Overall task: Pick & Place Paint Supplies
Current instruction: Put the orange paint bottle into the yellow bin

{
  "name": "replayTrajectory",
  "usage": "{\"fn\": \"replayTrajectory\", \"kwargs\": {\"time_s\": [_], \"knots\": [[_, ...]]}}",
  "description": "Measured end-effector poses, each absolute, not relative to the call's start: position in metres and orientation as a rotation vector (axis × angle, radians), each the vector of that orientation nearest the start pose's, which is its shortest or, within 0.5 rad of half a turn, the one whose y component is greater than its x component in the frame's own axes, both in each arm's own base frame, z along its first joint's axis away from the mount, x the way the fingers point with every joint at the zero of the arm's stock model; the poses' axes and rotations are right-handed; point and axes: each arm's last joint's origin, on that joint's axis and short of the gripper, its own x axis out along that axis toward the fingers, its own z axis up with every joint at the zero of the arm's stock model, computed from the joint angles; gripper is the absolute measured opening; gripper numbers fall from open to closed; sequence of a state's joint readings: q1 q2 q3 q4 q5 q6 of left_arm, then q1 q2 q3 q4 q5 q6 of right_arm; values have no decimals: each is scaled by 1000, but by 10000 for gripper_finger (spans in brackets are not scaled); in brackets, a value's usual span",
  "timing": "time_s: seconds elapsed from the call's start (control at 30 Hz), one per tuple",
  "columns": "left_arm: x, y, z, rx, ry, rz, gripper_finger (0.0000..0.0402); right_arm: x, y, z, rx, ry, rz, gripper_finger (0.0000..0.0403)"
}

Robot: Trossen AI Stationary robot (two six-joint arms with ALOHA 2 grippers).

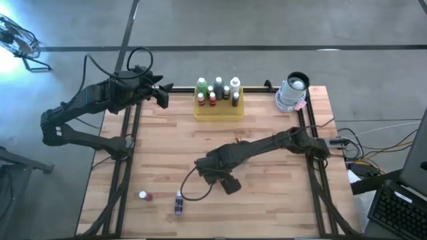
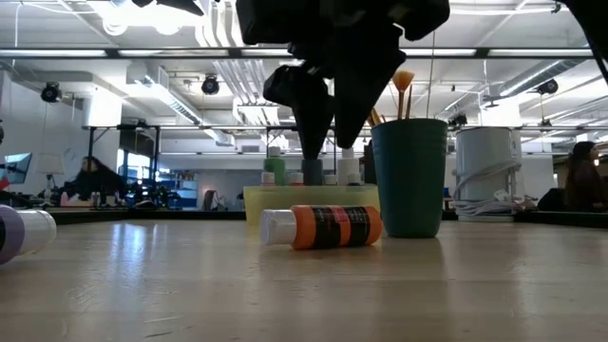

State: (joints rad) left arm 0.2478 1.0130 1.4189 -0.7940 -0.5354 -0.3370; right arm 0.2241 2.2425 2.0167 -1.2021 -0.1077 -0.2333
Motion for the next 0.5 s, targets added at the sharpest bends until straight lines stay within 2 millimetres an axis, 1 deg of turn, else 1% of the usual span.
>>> {"fn": "replayTrajectory", "kwargs": {"time_s": [0.13,0.5], "knots": [[159,55,444,-259,260,831,273,439,104,218,-271,1383,435,244],[159,55,444,-259,259,831,273,441,113,217,-253,1347,381,216]]}}
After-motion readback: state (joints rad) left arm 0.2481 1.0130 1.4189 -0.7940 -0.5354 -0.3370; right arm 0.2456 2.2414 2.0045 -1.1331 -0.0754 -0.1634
